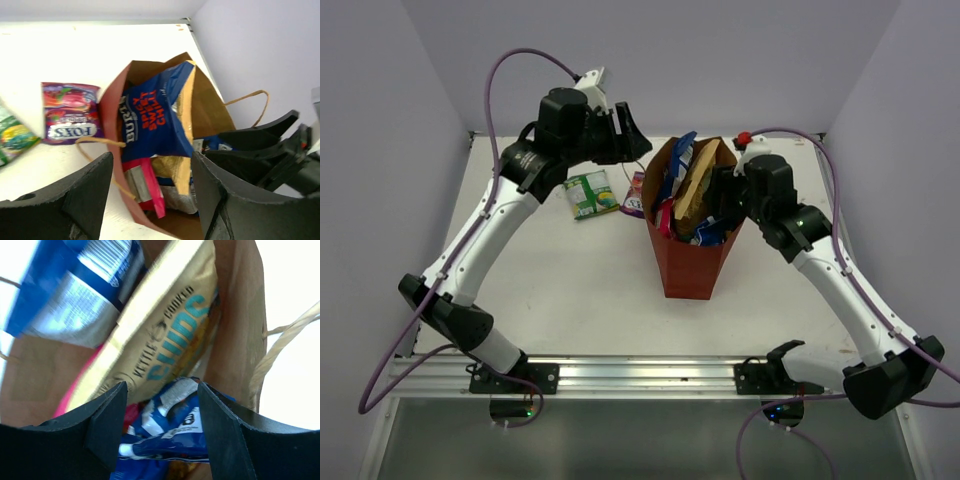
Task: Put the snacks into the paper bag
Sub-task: Adjust the snack in the paper bag.
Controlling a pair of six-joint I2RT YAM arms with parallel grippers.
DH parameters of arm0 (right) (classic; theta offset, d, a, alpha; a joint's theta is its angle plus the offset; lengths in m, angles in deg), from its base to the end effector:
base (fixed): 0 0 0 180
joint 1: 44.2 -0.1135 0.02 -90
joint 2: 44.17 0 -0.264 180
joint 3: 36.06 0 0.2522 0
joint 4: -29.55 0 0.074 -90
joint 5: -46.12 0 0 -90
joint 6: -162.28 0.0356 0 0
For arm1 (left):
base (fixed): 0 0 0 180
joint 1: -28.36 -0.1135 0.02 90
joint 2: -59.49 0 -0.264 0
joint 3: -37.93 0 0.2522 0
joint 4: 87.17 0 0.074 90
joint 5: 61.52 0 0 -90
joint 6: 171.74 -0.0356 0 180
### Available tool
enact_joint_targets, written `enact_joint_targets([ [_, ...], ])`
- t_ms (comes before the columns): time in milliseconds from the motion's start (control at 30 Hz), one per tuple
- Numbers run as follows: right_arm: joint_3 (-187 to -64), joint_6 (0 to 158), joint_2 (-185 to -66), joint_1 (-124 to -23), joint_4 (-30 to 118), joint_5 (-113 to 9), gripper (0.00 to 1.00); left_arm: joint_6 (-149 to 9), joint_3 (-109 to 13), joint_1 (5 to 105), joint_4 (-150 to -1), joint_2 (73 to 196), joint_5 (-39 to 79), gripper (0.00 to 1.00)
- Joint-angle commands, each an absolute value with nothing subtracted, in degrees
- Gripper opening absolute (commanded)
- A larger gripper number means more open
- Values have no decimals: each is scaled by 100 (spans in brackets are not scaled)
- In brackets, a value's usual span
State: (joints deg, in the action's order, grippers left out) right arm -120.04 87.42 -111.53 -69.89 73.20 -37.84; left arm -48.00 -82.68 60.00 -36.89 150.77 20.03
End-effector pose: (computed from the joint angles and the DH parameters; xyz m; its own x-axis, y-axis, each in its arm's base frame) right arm 0.2337 0.1082 0.3796 -0.4859 0.0545 -0.8723 -0.2276 0.9557 0.1865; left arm 0.2933 -0.1869 0.4619 -0.6062 -0.2718 -0.7474 0.3596 0.7446 -0.5624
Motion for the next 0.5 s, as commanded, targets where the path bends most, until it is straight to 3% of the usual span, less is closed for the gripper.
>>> enact_joint_targets([
  [0,-12548,9213,-11343,-6969,7109,-3983,63,-5351,-8139,6087,-3168,14799,2829,66],
  [200,-13049,9811,-11834,-6978,7179,-4001,62,-5625,-8051,6518,-2779,15001,3428,66],
  [467,-13306,10084,-12424,-6969,7206,-4107,61,-5686,-8007,6729,-2919,15440,3323,63],
])
